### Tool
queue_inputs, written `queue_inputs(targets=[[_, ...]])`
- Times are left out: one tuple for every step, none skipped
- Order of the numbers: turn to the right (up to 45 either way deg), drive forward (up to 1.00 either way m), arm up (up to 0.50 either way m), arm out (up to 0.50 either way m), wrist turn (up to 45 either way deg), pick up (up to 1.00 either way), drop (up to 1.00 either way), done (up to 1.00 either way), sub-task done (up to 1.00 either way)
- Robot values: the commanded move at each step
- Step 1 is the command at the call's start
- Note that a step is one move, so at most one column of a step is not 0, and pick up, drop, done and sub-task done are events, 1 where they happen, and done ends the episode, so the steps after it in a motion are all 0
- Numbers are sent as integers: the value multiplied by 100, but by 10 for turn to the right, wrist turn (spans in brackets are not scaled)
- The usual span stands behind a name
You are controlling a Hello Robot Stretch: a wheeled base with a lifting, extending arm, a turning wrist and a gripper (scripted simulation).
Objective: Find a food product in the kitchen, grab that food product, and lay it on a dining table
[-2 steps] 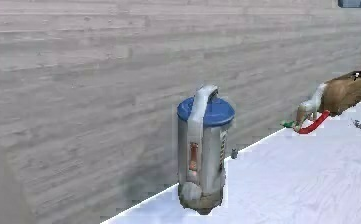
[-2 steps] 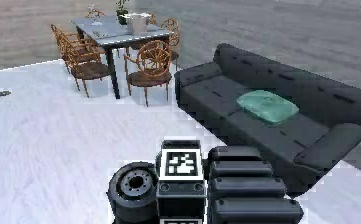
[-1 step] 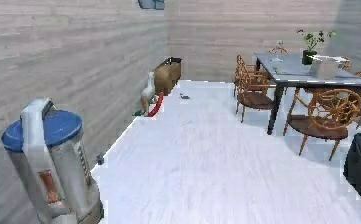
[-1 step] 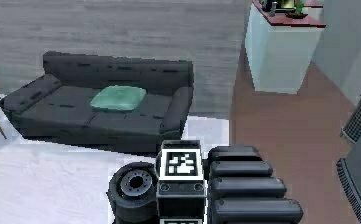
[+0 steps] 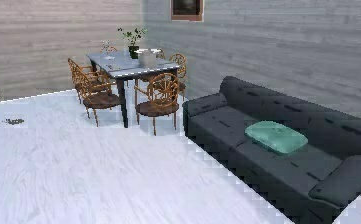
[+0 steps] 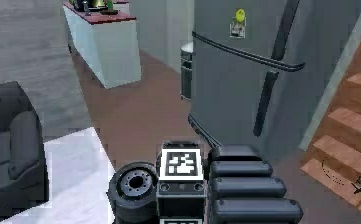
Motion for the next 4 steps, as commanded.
queue_inputs(targets=[[300, 0, 0, 0, 0, 0, 0, 0, 0], [30, 0, 0, 0, 0, 0, 0, 0, 0], [0, 10, 0, 0, 0, 0, 0, 0, 0], [-450, 0, 0, 0, 0, 0, 0, 0, 0]])
